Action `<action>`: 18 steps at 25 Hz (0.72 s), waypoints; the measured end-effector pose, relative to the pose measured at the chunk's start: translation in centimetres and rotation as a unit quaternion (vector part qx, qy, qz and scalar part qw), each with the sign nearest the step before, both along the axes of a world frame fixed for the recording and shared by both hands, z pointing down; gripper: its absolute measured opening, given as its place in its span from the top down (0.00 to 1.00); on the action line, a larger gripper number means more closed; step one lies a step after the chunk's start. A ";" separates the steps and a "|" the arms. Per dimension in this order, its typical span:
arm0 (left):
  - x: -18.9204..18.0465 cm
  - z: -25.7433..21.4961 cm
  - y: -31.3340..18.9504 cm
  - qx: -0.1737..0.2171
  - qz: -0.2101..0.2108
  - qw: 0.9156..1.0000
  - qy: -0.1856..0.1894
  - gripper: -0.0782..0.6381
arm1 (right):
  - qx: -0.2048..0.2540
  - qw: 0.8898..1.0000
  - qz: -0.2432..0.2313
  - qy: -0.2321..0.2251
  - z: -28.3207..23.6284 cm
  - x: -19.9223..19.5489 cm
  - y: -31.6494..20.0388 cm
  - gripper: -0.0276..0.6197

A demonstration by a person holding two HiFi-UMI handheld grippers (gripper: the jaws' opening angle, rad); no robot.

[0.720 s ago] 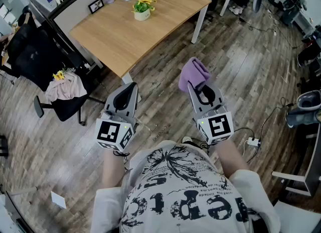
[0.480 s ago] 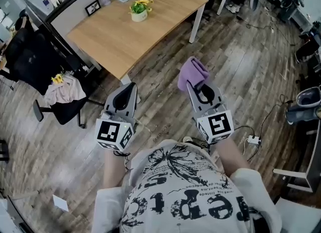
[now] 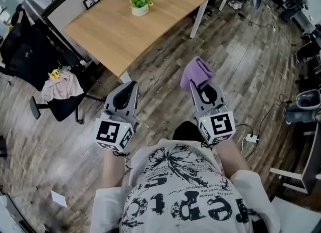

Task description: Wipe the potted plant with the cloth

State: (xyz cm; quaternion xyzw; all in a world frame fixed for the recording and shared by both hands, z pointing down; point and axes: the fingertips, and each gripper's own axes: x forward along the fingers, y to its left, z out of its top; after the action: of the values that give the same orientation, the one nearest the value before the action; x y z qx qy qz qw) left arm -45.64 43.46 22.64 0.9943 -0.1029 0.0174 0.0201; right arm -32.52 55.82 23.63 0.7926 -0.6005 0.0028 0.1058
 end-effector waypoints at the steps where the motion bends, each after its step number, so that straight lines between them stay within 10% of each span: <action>1: 0.3 0.3 -0.3 -0.001 -0.001 1.000 -0.002 0.89 | -0.002 1.000 0.000 -0.002 0.3 0.4 -0.3 0.85; 18: 14.8 1.4 -10.5 0.002 -0.120 0.993 -0.007 0.89 | 0.000 0.996 -0.088 -0.022 2.4 19.1 -13.1 0.85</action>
State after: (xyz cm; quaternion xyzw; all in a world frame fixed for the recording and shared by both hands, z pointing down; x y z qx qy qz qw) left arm -30.87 32.98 24.05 0.9746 -0.2220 0.0221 0.0190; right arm -13.43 42.72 26.00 0.7363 -0.6703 0.0113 0.0925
